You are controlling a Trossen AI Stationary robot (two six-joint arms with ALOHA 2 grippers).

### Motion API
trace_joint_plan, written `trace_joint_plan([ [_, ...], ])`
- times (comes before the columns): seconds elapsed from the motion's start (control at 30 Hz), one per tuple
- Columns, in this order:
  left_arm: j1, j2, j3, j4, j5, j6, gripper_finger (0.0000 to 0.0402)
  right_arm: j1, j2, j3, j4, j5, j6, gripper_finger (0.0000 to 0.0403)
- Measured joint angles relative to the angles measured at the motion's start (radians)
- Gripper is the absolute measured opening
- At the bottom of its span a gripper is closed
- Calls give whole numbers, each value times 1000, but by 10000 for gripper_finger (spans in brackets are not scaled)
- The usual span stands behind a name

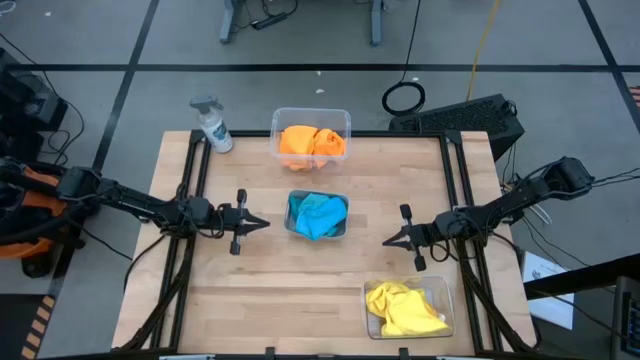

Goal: Sort microfiber towel by color & place in baskets
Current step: Return to Home Position

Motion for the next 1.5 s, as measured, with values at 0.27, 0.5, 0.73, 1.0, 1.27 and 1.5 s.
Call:
trace_joint_plan([
  [0.27, 0, -27, -1, 0, 0, -3, 22, 0, -27, 0, 4, 79, -3, 0],
  [0.5, -2, -84, -1, -14, 0, -4, 22, 0, -113, 0, -56, 72, -14, 0],
  [0.73, -2, -131, -1, -81, 0, -27, 22, -6, -223, 0, -128, 42, -86, 0],
  [1.0, -2, -151, -2, -75, 0, -26, 22, -151, -269, 0, -128, -192, -143, 0],
  [1.27, -2, -151, -2, -82, 0, -27, 22, -277, -276, 0, -131, -245, -67, 0],
  [1.5, -2, -151, -3, -98, 0, -27, 22, -280, -345, 0, -189, -245, -29, 0],
])
